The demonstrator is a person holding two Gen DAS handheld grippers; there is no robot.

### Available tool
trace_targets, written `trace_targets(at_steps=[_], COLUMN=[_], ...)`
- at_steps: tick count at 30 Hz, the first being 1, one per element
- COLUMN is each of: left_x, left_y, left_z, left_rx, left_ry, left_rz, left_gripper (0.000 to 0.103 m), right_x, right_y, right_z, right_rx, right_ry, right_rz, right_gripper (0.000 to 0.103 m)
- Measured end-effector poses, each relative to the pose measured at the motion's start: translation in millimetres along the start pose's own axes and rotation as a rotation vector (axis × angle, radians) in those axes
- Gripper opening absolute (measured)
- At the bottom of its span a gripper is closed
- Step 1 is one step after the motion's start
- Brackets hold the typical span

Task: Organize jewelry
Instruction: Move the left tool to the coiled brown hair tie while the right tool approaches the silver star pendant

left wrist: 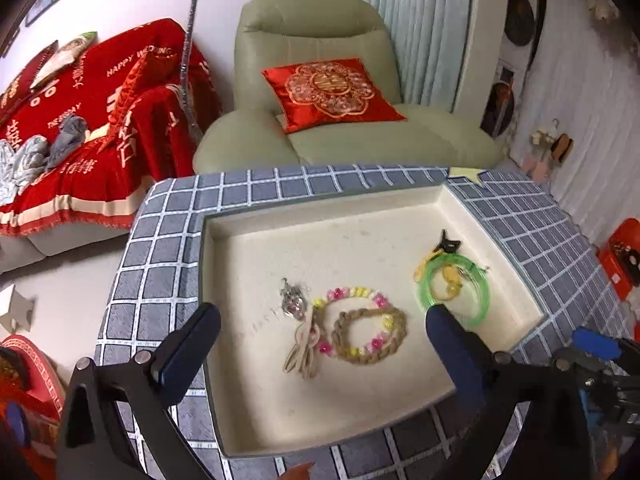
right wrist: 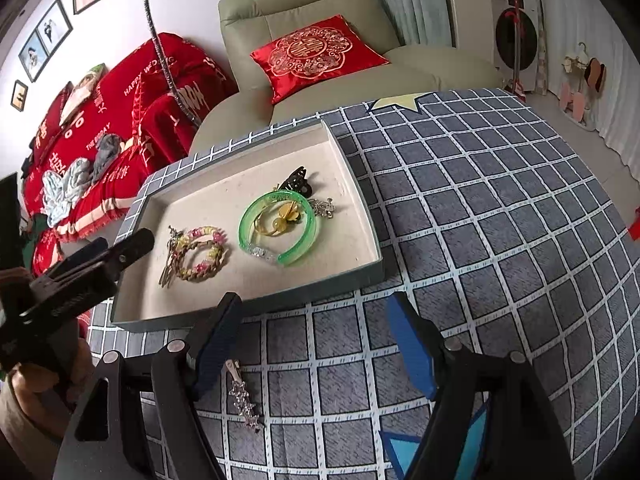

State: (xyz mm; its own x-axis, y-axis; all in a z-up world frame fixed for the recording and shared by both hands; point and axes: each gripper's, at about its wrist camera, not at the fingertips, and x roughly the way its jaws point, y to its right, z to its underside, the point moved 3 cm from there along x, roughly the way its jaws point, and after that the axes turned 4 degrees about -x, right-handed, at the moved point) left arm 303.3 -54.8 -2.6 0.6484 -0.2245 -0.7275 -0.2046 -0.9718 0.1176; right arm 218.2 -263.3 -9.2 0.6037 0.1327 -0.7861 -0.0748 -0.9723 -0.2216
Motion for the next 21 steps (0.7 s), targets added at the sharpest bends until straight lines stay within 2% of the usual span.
trace_targets(at_steps=[2,4,6,7,9,13,21], left_x=[-1,-3,-6,-9,-12,-24,-56], left_y=[0,1,1,1,0,1,1], left_z=[1,5,9,10,14,20,42], left_rx=[0.009,0.028,0.034,0.033,0.028,0.023,0.019], left_ry=[0.009,0.022,0.026,0.027,0.03,0.03,0.026], left_rz=[-0.011,-0.025,-0.026,-0.025,-0.022,-0.025,-0.034], left_gripper=[0.103,0.103,0.103,0.103,0.103,0.103,0.103], right_x=[-2,-6,-10,-13,-20,-28,-39], right_y=[-1,-3,-5,-6,-8,-9,-9], right_z=[2,4,6,7,10,14,24], right_rx=[-0.004,-0.01,-0.013,-0.014,-0.011,-0.014,-0.024], right_ry=[0.0,0.01,0.028,0.04,0.07,0.074,0.019], right_rz=[0.0,-0.003,-0.013,-0.02,-0.038,-0.039,-0.028], right_gripper=[0.081,0.086,0.094,0.103,0.103,0.103,0.103])
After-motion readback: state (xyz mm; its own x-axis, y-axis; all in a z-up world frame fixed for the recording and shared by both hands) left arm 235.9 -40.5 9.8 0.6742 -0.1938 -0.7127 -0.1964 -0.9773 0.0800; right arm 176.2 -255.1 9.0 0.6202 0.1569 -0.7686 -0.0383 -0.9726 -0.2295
